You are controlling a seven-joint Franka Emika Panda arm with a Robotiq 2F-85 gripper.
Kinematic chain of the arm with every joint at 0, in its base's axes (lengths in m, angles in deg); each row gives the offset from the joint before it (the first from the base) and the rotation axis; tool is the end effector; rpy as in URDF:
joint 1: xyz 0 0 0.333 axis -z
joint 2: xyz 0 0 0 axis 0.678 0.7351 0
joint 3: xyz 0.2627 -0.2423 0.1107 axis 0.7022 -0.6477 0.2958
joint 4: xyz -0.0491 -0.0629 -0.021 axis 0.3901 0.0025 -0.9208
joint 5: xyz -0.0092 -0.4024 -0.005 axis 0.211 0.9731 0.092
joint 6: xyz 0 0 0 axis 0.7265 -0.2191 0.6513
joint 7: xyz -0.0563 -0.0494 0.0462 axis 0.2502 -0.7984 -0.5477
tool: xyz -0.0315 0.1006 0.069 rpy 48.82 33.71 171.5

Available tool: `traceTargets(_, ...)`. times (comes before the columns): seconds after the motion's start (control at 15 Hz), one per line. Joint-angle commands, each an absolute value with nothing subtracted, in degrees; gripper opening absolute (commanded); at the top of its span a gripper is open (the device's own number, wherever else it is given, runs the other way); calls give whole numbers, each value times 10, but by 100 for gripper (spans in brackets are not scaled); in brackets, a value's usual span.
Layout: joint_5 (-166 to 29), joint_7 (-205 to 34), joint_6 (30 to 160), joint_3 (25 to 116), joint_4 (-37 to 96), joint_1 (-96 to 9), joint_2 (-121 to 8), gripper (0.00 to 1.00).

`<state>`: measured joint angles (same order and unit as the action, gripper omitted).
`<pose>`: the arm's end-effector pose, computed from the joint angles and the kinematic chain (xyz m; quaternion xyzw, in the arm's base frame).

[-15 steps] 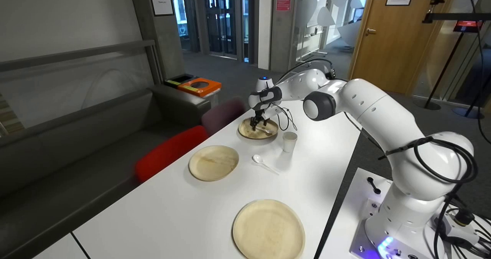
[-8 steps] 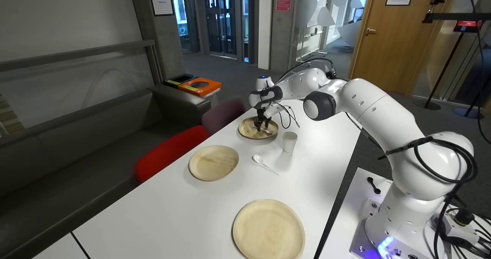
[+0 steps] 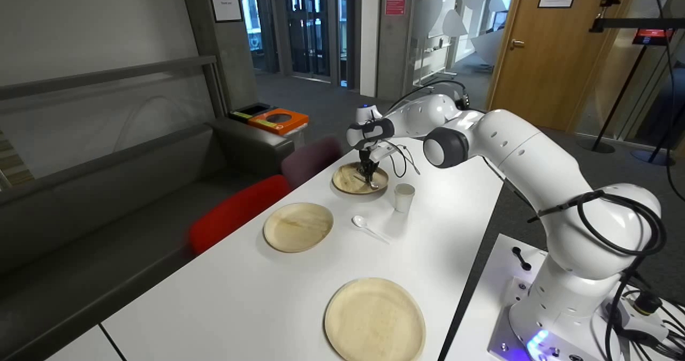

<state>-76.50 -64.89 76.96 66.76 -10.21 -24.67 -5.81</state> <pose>0.7785 -0.3175 0.1523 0.9969 -0.0702 -0.0339 0.0143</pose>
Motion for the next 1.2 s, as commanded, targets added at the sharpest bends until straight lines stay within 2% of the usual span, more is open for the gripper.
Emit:
traceTargets(0.0, -755, -632, 742, 664, -123, -246, -57, 2)
traceTargets(0.2, -755, -612, 752, 666, -106, -245, -71, 2)
traceTargets(0.27, -755, -604, 757, 666, -99, -246, -77, 6)
traceTargets(0.33, -755, -596, 762, 666, -90, -247, -84, 2)
traceTargets(0.8, -731, -488, 774, 661, -22, -258, -148, 2)
traceTargets(1.13, -697, -353, 787, 671, 91, -267, -231, 2)
